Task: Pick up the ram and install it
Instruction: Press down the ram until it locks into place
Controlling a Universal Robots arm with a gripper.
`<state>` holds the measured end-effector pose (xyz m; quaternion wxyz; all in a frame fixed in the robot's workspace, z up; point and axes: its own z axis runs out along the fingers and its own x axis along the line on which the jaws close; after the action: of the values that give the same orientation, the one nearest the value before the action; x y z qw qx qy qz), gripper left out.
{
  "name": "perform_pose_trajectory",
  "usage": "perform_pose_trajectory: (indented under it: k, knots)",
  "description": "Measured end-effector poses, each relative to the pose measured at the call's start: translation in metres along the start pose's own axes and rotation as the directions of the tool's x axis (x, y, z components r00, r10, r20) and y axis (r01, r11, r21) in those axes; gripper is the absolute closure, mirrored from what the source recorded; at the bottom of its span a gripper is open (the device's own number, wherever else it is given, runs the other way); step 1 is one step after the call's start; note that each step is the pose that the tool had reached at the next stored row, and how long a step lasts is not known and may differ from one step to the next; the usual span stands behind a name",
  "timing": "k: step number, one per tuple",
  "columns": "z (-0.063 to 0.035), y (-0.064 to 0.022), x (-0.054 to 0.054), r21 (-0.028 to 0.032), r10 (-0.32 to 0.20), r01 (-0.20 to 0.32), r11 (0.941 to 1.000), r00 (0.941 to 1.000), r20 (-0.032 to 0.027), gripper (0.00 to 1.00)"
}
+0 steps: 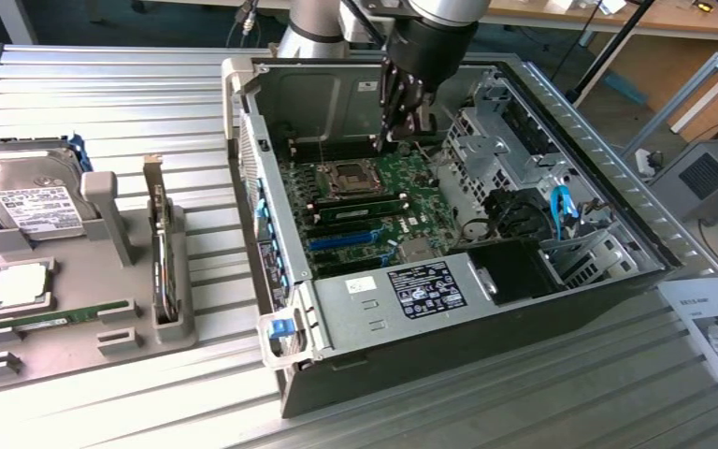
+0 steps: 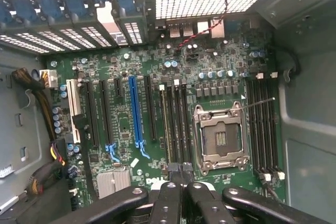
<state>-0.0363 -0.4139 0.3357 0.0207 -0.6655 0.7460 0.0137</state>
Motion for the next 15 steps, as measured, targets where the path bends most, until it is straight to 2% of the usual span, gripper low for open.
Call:
perform_pose_trajectory:
  k: [15]
  knots:
    - [0.0000, 0.0000, 0.0000, 0.0029, 0.059, -0.059, 0.9982, 0.9982, -0.0003, 0.89]
